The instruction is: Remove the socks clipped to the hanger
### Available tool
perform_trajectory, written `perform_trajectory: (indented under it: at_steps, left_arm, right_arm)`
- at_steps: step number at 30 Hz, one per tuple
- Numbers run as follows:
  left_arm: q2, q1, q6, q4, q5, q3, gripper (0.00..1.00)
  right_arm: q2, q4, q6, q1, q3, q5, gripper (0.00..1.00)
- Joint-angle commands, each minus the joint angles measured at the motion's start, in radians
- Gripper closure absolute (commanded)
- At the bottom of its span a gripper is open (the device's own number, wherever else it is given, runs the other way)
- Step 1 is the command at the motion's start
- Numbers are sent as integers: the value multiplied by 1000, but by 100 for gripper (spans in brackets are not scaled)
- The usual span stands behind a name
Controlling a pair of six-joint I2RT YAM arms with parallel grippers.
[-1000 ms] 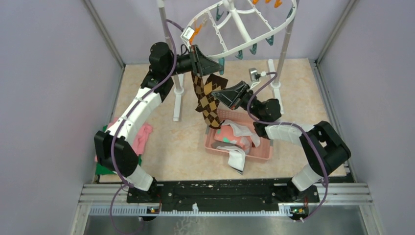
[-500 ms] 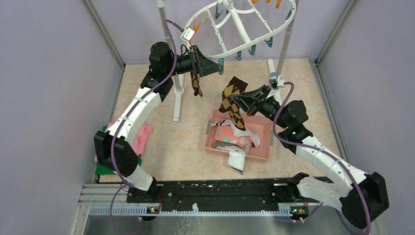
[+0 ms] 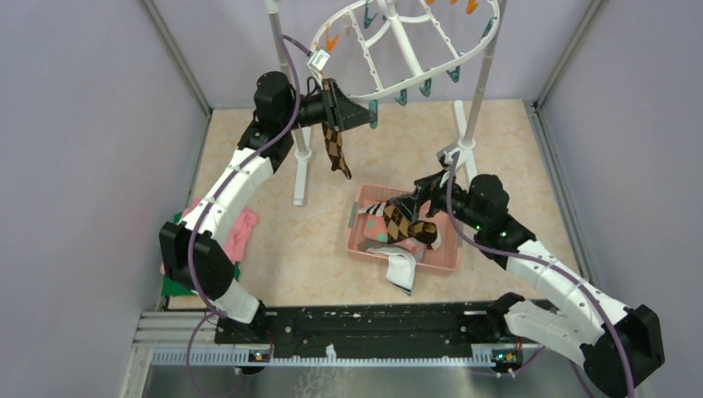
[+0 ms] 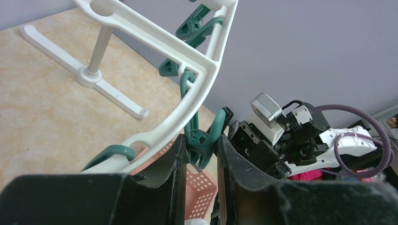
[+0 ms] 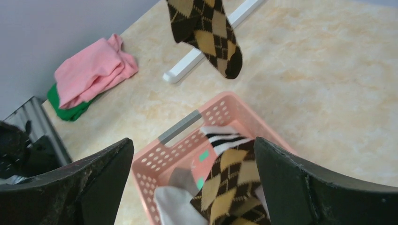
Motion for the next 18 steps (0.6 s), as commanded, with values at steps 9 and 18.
perform_trajectory:
  at_steps: [9, 18]
  left_arm:
    - [-18, 2, 53, -42, -40, 59, 100]
    - [-4, -4, 55, -60, -46, 89, 100]
  right_arm:
    - [484, 680, -382, 244, 135, 424, 1]
    - [908, 1008, -511, 316, 396, 486, 2]
